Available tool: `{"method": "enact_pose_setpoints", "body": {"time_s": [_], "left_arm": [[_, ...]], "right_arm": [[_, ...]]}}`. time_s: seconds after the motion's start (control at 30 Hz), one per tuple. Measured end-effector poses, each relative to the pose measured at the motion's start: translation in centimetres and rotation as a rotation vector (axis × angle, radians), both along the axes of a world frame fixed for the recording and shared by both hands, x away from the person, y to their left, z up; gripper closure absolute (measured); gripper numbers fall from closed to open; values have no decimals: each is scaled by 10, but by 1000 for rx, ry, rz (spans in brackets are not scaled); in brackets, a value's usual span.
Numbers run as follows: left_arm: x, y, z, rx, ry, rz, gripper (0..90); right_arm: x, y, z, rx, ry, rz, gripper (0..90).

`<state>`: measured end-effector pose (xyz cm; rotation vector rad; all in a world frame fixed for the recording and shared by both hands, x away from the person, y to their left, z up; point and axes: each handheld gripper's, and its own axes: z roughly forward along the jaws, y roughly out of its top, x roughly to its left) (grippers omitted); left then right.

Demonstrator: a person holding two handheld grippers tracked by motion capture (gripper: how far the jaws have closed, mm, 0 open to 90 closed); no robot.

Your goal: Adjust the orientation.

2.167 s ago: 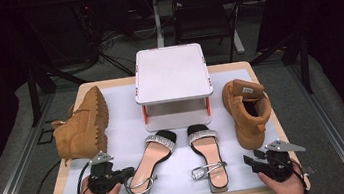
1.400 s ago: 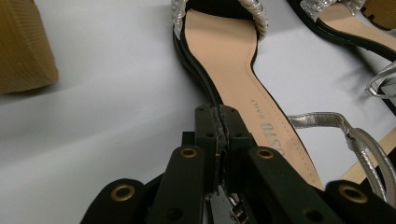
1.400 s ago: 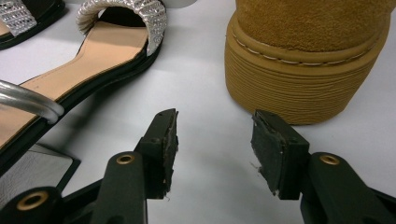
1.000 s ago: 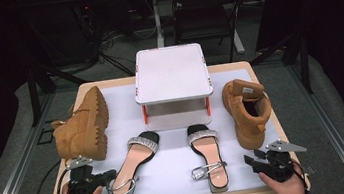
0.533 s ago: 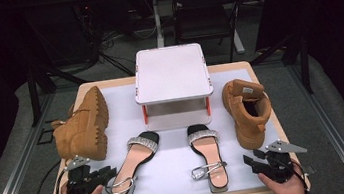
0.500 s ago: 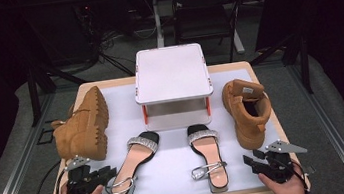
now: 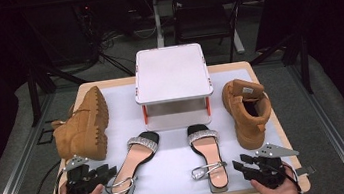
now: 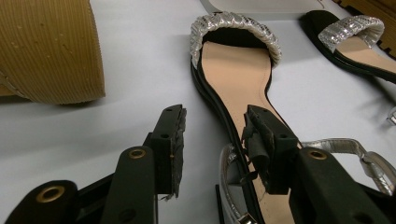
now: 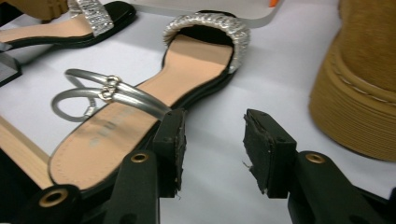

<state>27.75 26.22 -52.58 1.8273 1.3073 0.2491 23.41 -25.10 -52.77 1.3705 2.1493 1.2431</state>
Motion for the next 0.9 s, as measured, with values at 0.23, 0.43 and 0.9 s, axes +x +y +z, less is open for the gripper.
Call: {"method": "enact_pose_setpoints", "body": {"time_s": [0.23, 0.43, 0.9], "left_arm": [[1, 0, -1, 13, 3, 6, 548], [1, 1, -1, 12, 4, 7, 547], [1, 1, -1, 4, 2, 13, 545]], "right_arm": [[-2, 16, 3, 10, 0, 50, 591], [-1, 22, 3, -7, 4, 72, 592], [8, 34, 3, -47, -23, 64, 794]]}}
